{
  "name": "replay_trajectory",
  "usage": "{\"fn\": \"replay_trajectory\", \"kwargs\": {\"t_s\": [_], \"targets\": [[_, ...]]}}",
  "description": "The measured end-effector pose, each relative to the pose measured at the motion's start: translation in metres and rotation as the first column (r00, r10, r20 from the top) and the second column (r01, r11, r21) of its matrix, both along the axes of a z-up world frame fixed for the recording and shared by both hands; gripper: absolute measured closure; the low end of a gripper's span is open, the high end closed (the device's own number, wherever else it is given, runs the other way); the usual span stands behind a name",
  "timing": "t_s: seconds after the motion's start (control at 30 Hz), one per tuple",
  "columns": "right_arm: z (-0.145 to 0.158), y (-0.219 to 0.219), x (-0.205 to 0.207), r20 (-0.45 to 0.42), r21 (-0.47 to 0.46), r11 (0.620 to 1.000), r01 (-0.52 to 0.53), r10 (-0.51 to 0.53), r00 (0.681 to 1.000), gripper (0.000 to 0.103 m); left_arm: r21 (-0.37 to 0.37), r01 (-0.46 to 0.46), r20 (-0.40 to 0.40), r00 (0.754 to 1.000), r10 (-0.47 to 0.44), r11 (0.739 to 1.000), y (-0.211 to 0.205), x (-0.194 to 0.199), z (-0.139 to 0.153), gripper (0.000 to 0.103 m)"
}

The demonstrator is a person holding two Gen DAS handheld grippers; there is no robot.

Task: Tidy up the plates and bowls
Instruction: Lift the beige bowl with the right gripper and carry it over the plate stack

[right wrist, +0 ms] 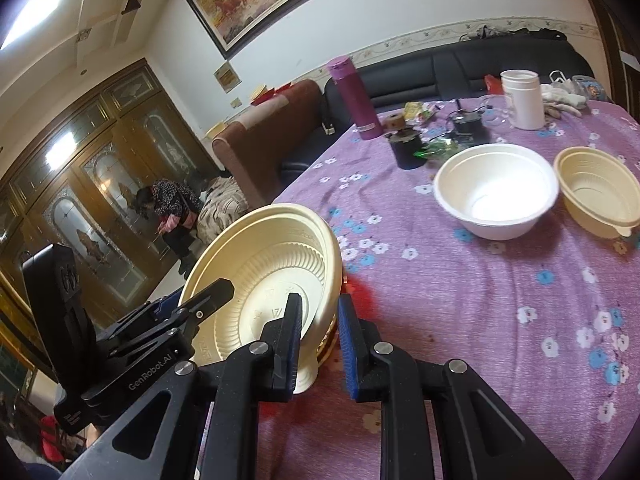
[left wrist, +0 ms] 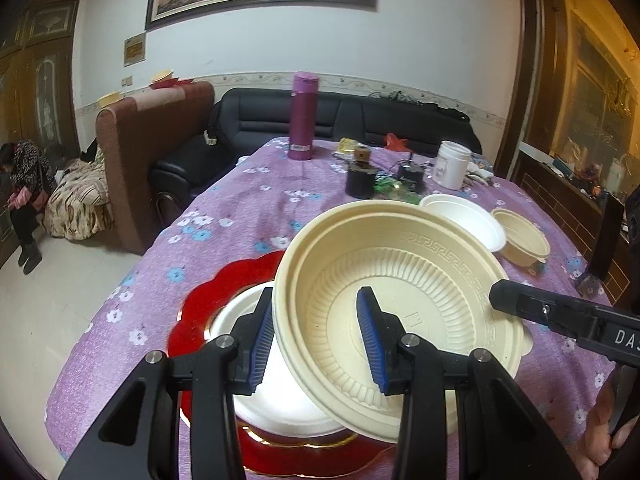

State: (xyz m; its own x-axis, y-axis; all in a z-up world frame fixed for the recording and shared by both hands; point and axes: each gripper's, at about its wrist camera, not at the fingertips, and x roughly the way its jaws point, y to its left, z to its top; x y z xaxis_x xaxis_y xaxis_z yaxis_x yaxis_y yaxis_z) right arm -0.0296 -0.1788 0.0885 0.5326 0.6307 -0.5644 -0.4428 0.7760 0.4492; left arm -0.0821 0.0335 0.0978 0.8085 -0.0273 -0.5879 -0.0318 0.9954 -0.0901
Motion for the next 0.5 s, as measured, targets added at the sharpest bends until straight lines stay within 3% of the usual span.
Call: {"fn": "replay_trajectory", "kwargs": {"t_s": [0.5], "targets": [[-0.015,0.064,0.008,-0.001,-0.126,0.99,-0.069,0.069,0.998,0.083,-0.025,-0.089,-0.046,0.995,0.087,0.996,0.044,0.0,-0.022,0.064]]}}
